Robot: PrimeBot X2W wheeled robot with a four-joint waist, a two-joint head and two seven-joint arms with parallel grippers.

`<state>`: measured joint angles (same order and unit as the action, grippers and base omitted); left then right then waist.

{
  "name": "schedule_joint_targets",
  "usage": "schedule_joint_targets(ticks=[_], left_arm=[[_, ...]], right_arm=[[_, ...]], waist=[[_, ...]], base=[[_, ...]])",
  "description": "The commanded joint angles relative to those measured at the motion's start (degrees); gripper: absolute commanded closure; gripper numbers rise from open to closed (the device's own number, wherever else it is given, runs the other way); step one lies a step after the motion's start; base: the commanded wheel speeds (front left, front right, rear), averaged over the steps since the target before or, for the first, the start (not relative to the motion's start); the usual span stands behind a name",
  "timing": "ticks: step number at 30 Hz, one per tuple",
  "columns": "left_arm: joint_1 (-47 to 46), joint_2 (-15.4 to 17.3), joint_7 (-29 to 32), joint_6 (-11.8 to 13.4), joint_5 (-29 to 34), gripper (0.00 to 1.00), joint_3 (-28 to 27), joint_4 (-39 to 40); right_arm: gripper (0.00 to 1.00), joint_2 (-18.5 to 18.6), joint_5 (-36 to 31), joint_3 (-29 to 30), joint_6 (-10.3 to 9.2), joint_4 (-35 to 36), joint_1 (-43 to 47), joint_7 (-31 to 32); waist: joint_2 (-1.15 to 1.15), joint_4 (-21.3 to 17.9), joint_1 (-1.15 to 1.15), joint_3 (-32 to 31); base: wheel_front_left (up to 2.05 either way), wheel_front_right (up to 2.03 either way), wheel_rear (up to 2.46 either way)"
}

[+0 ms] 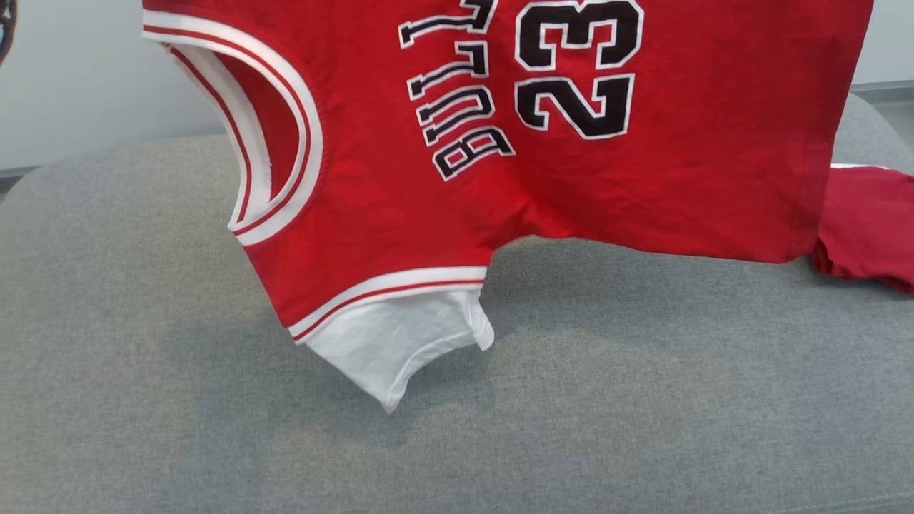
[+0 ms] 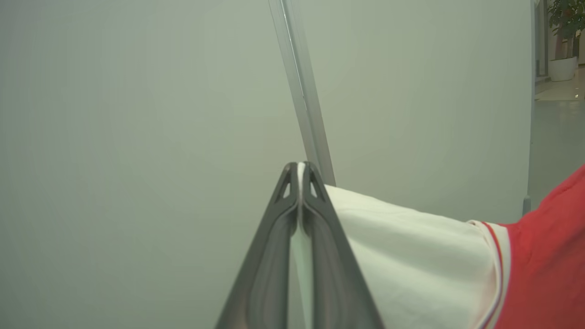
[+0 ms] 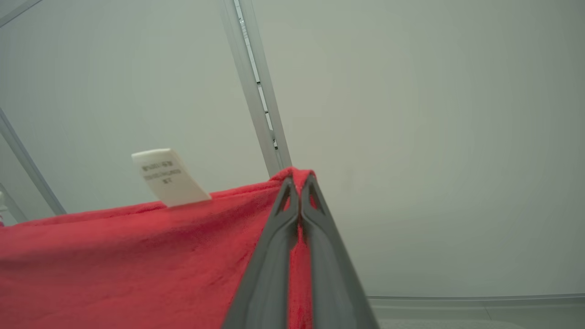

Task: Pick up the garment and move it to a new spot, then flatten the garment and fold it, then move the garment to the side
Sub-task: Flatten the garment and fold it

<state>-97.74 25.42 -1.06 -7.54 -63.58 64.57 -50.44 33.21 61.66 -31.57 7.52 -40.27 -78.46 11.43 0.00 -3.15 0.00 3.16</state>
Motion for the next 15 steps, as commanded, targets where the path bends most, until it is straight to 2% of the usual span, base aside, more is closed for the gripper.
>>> schedule_joint_targets(ticks=[1, 5, 9, 10, 12, 15], left_arm=[[0.54, -0.65, 0.7, 0.13, -0.69, 1.0, -0.15, 0.16], [-0.96, -0.03, 3.36, 0.14, -2.2, 1.0, 0.43, -0.34], [-5.53, -0.02, -1.17, 0.14, 2.64, 1.0, 2.2, -1.61], [-8.55, -0.06, -5.67, 0.64, 5.97, 1.0, 3.03, -3.21], [-12.06, -0.26, -10.92, 2.27, 9.28, 1.0, 3.29, -4.96], [-18.93, -0.7, -13.94, 5.58, 13.97, 1.0, 1.76, -5.63]], right_arm=[[1.0, -0.44, -0.54, -0.13, -0.06, -0.81, -0.86, 0.27], [1.0, -4.25, -2.55, -0.71, -0.04, -4.66, -3.84, 0.74], [1.0, -8.2, -8.07, -2.01, -0.04, -9.5, -9.19, -1.8], [1.0, -10.38, -11.4, -1.99, -0.04, -12.34, -13.02, -4.85], [1.0, -12.2, -15.53, -1.61, -0.04, -15.87, -16.84, -9.78], [1.0, -13.46, -22.51, 0.1, -0.05, -22.22, -24.25, -19.54]], waist=[[0.0, 0.02, 0.0, 1.93], [0.0, -0.35, 0.0, 6.71], [0.0, -1.23, 0.0, 13.87], [0.0, -1.94, 0.0, 17.98], [0.0, -2.8, 0.0, 21.58], [0.0, -3.66, 0.0, 27.15]], base=[[0.0, 0.0, 0.0], [0.0, 0.0, 0.0], [0.0, 0.0, 0.0], [0.0, 0.0, 0.0], [0.0, 0.0, 0.0], [0.0, 0.0, 0.0]])
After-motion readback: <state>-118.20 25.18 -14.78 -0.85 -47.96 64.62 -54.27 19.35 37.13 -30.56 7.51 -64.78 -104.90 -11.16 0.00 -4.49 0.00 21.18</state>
